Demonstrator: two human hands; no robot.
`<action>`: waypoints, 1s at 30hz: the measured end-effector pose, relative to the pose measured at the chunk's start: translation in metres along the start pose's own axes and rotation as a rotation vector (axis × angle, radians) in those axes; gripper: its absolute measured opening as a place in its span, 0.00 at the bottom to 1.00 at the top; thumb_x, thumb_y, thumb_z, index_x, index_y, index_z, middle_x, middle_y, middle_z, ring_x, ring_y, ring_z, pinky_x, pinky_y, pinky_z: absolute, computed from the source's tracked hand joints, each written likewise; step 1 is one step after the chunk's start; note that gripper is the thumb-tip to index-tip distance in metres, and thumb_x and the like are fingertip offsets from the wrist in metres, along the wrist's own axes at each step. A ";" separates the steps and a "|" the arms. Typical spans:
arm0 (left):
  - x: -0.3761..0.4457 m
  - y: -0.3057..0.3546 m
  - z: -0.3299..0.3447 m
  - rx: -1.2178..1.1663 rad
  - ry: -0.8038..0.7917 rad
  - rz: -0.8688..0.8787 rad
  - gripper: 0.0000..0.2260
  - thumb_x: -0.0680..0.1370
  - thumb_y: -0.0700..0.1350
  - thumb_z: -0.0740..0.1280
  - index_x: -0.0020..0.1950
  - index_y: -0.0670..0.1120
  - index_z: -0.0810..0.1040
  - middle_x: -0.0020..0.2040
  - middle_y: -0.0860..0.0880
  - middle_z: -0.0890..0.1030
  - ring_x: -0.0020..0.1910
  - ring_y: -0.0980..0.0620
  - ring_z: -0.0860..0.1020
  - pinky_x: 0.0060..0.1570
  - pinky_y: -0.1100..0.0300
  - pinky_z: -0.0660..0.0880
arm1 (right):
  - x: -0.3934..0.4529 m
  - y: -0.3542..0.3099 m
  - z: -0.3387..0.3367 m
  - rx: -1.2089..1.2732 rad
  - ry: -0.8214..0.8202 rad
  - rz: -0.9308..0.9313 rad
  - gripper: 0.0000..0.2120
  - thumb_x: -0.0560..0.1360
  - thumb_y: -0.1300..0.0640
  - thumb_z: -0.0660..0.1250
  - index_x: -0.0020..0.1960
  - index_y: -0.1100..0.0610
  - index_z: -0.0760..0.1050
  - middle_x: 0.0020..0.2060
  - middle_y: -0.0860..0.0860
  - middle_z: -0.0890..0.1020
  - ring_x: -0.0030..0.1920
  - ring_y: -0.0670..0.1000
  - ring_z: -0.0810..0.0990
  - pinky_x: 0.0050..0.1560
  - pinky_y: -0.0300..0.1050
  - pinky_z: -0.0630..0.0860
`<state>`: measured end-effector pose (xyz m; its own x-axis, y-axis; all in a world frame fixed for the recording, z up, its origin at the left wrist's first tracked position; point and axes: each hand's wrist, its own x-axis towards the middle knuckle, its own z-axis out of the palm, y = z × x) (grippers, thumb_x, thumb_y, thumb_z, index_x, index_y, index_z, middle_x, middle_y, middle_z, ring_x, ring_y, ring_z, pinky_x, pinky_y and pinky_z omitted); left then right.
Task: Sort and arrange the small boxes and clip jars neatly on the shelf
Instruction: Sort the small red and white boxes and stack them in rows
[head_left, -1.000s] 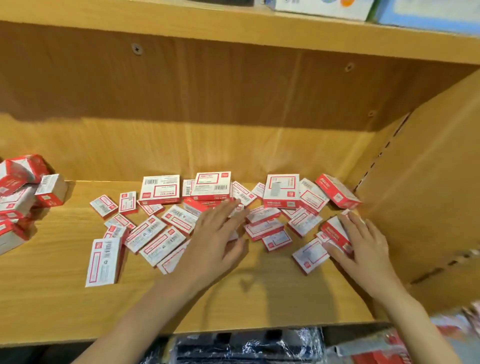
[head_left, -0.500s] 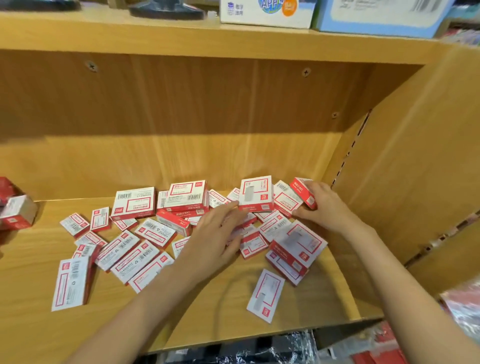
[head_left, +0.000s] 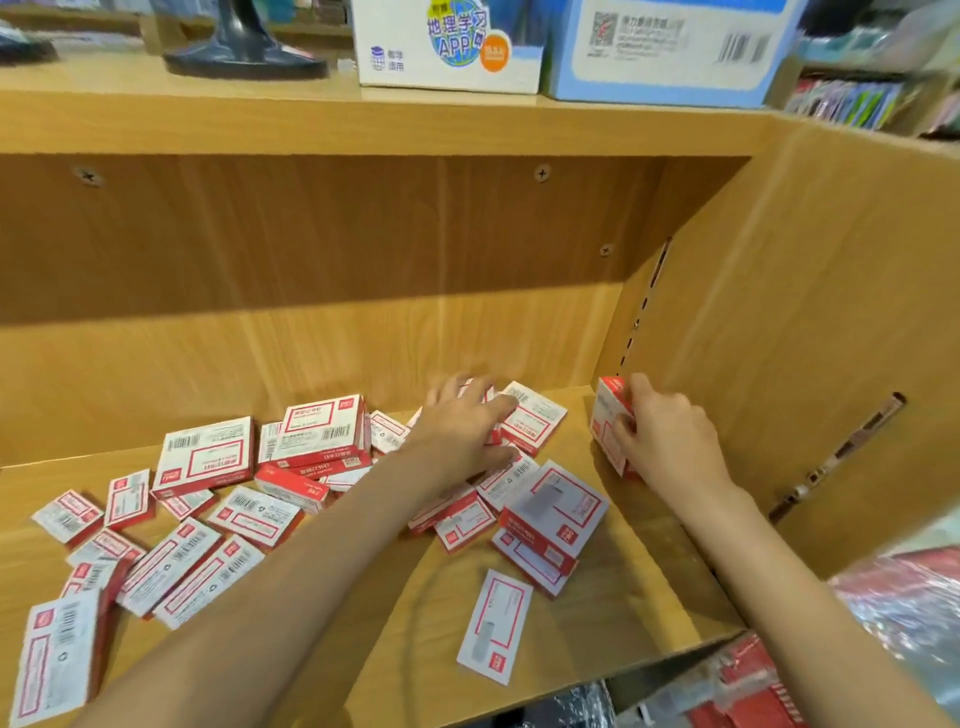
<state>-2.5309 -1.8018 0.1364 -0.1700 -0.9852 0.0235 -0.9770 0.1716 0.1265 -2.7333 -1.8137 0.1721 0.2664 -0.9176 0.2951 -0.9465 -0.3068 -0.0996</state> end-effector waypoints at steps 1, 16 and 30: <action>0.005 0.004 0.000 0.034 -0.074 -0.035 0.27 0.75 0.56 0.65 0.71 0.54 0.61 0.75 0.49 0.52 0.72 0.42 0.51 0.70 0.46 0.50 | -0.003 -0.001 -0.001 -0.038 -0.036 0.006 0.11 0.79 0.54 0.56 0.57 0.59 0.67 0.48 0.57 0.79 0.47 0.59 0.78 0.35 0.44 0.66; -0.065 -0.055 -0.011 -0.403 0.529 -0.240 0.16 0.74 0.42 0.67 0.61 0.50 0.74 0.38 0.48 0.80 0.35 0.49 0.77 0.36 0.59 0.68 | 0.060 -0.056 0.053 0.289 -0.515 -0.116 0.30 0.68 0.49 0.73 0.64 0.53 0.64 0.58 0.52 0.75 0.54 0.51 0.74 0.46 0.44 0.72; -0.071 -0.058 0.001 -0.319 0.489 -0.196 0.15 0.76 0.42 0.65 0.63 0.46 0.72 0.53 0.45 0.79 0.48 0.46 0.77 0.44 0.56 0.73 | 0.041 -0.045 0.013 0.500 -0.496 -0.035 0.22 0.69 0.50 0.72 0.58 0.50 0.65 0.46 0.47 0.77 0.39 0.43 0.77 0.35 0.38 0.74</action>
<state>-2.4625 -1.7413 0.1262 0.1612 -0.8966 0.4123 -0.8844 0.0541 0.4635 -2.6778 -1.8405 0.1764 0.4592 -0.8755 -0.1504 -0.7706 -0.3083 -0.5578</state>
